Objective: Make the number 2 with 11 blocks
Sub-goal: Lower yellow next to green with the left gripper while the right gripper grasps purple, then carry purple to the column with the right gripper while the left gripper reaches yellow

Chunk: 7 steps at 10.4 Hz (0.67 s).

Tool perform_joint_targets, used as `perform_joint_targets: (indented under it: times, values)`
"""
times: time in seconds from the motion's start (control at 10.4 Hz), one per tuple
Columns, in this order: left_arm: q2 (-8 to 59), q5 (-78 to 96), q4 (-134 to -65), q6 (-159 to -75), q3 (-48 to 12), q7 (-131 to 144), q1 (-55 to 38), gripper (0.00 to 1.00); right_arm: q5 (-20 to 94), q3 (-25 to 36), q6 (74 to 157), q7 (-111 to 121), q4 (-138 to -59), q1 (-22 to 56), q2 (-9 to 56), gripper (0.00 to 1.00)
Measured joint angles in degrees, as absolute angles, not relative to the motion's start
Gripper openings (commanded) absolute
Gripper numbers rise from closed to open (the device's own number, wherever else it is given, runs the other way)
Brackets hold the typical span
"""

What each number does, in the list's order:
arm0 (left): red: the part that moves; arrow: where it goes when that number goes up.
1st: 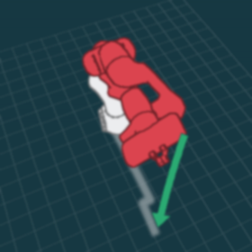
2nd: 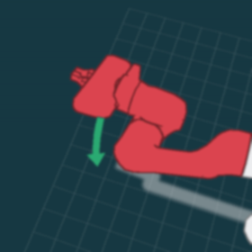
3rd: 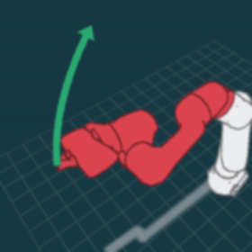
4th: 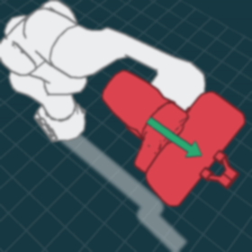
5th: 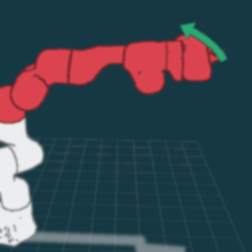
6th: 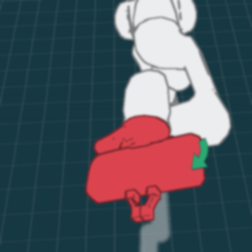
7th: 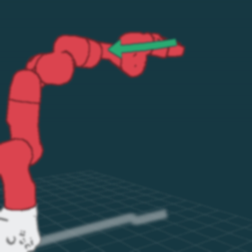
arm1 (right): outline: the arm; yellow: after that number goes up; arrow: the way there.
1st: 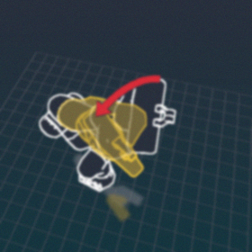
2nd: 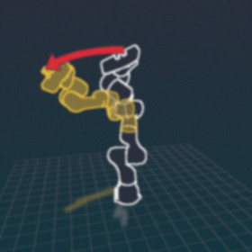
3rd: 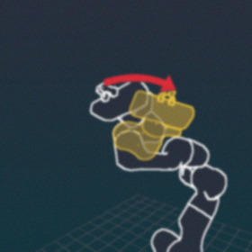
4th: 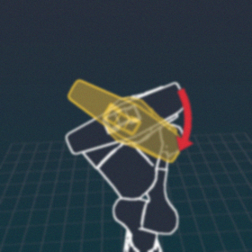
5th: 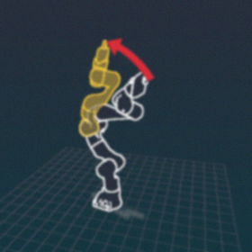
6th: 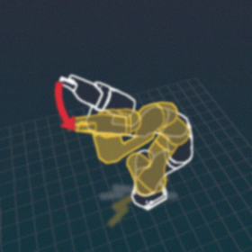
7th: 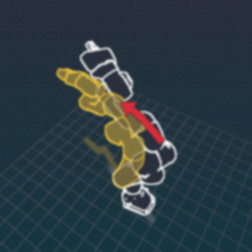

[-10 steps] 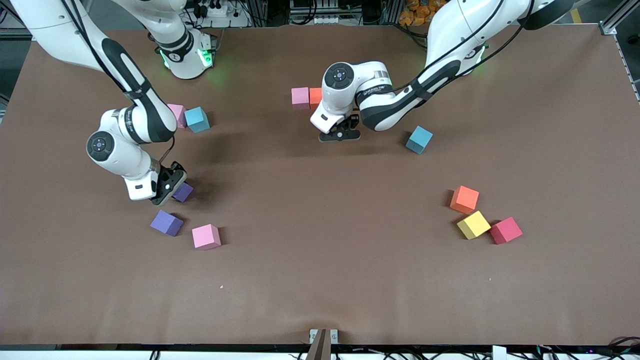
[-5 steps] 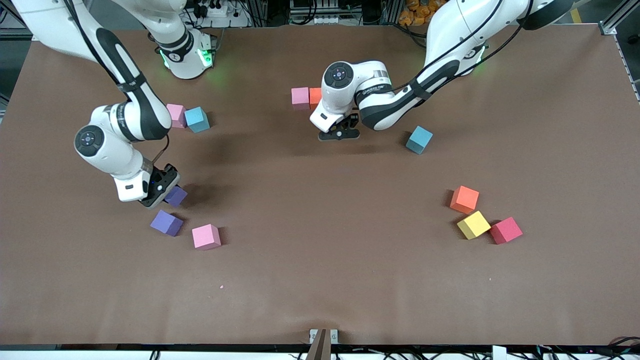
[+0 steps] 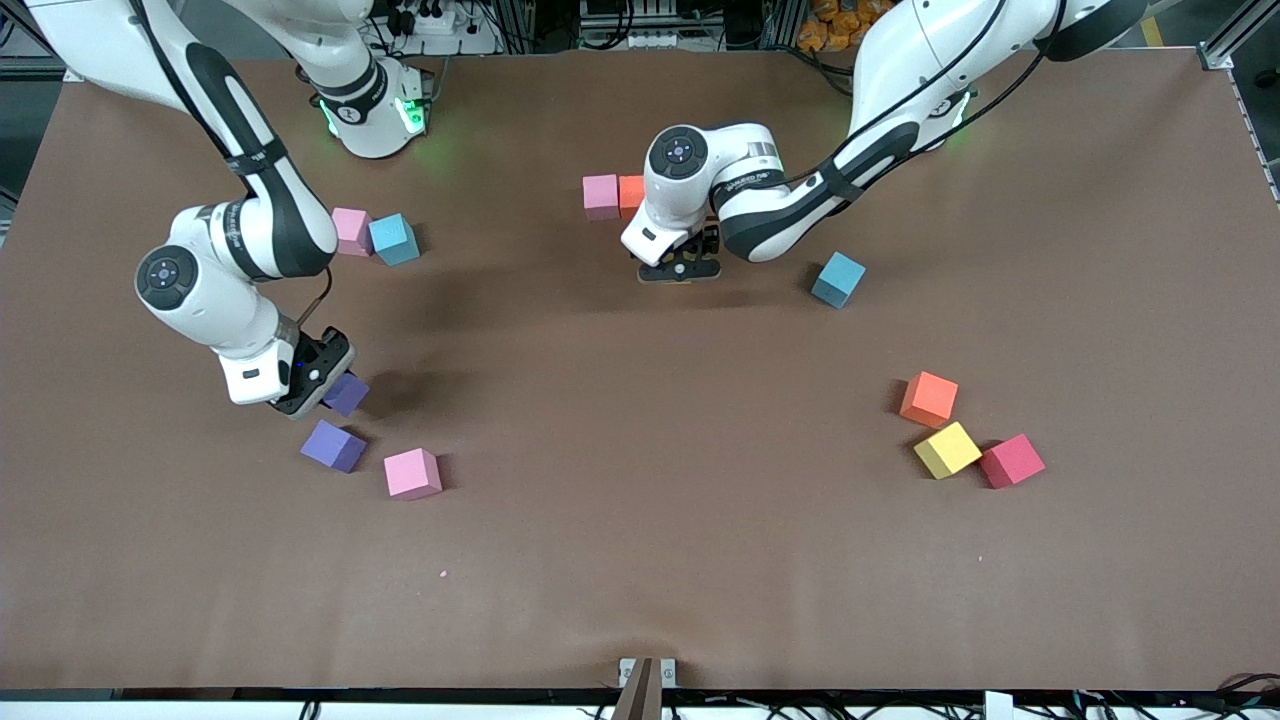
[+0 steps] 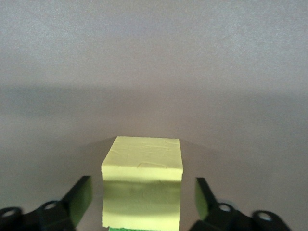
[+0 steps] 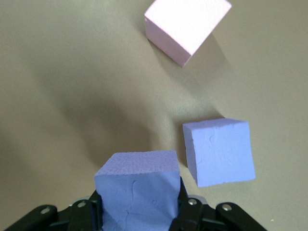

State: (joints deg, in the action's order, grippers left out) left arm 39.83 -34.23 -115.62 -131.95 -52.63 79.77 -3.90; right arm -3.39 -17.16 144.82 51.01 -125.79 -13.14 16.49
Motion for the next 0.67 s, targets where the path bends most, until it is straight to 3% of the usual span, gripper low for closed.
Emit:
perform_joint_targets:
  times: [0.19,0.67]
  values:
    - [39.83,-34.23,-115.40,-131.98,-52.60,79.90,-3.85,1.00,-3.39,-17.82,140.01,51.01,-123.30,-12.81,16.22,0.21]
    - [35.46,-34.23,-113.41,-131.00,-52.59,80.50,0.65,1.00,-3.30,-18.12,137.64,50.88,-120.33,-8.76,15.01,0.21]
